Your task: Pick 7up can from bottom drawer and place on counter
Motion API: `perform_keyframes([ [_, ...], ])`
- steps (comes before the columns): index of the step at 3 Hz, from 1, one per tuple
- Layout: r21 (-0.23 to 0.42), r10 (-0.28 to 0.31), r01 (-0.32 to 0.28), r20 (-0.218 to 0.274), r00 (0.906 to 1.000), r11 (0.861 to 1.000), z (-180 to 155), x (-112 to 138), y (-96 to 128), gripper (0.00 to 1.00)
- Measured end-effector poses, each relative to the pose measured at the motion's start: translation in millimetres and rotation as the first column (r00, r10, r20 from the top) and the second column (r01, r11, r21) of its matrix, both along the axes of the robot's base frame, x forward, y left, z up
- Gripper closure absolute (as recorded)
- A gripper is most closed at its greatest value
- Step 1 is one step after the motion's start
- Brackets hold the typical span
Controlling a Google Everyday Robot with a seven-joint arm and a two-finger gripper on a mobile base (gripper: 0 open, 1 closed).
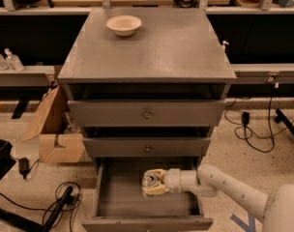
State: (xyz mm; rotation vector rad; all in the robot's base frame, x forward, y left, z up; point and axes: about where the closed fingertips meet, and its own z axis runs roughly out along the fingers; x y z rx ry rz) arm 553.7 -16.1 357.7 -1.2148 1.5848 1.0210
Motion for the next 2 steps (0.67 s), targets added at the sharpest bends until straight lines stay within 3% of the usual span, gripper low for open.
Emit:
perform_keyframes([
  [1,0.007,-0.008,0.008,-0.056,0.9984,1.000,84,8,-23,1.00],
  [2,-0.010,-0.063,0.063,-0.055,0.9965,0.998,211,37,-52,1.00],
])
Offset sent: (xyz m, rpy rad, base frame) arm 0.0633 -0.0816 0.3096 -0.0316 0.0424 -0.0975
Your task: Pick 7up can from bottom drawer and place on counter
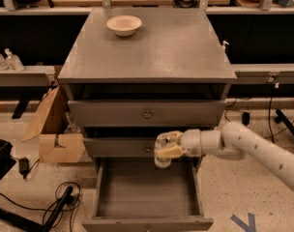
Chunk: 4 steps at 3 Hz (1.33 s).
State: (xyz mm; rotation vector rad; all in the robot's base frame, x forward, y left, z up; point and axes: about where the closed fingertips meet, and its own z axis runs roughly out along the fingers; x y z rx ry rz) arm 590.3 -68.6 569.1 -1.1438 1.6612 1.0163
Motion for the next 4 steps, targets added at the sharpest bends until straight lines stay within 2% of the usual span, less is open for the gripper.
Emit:
perform_keyframes([
  [1,-0.021,-0.051,0.051,0.029,0.9983,0.998,76,17,-19,1.00],
  [2,-0.052,-0.105,0.108,0.060,0.9927,0.993,133,26,-37,1.00],
  [3,-0.052,-0.104,0.107,0.060,0.9928,0.993,134,26,-37,1.00],
  [4,-0.050,-0.107,0.110,0.062,0.9923,0.993,180,29,-30,1.00],
])
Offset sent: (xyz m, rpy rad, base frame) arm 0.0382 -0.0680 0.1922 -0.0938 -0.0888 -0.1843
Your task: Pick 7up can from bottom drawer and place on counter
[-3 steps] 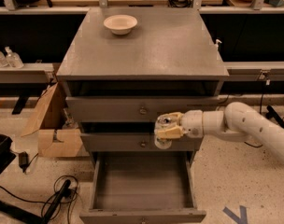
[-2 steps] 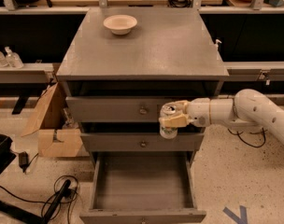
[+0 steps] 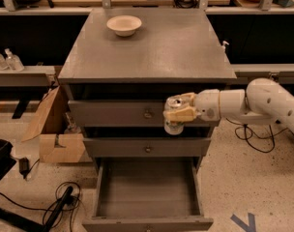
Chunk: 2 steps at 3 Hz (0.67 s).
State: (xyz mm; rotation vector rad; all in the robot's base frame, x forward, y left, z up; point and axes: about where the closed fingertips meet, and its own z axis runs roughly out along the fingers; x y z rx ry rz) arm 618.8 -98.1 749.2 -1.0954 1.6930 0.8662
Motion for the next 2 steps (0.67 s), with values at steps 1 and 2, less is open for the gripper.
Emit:
perform_keyframes([
  [1,-0.012,-0.019,0.019,0.033,0.9993,1.000,75,9,14,1.00],
  [2,-0.011,-0.039,0.040,0.071,0.9967,0.999,136,29,32,1.00],
])
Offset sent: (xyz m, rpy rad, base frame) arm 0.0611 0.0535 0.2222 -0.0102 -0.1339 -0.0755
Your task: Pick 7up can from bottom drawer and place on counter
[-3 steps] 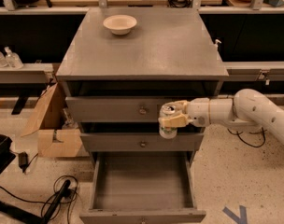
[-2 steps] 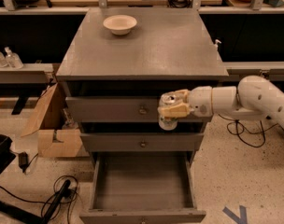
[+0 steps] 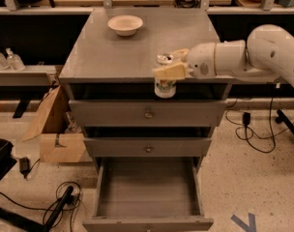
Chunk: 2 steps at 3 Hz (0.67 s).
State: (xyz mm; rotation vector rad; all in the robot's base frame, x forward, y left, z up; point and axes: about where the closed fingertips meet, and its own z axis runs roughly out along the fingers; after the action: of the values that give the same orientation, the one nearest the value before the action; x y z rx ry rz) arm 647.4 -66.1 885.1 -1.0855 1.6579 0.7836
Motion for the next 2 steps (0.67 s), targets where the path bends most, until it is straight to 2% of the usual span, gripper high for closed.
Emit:
perform_keyframes([
  [1,0.022,-0.025,0.024,0.043,0.9988,0.999,43,33,20,1.00],
  [2,0.054,-0.055,0.051,0.072,0.9959,0.997,64,73,38,1.00],
])
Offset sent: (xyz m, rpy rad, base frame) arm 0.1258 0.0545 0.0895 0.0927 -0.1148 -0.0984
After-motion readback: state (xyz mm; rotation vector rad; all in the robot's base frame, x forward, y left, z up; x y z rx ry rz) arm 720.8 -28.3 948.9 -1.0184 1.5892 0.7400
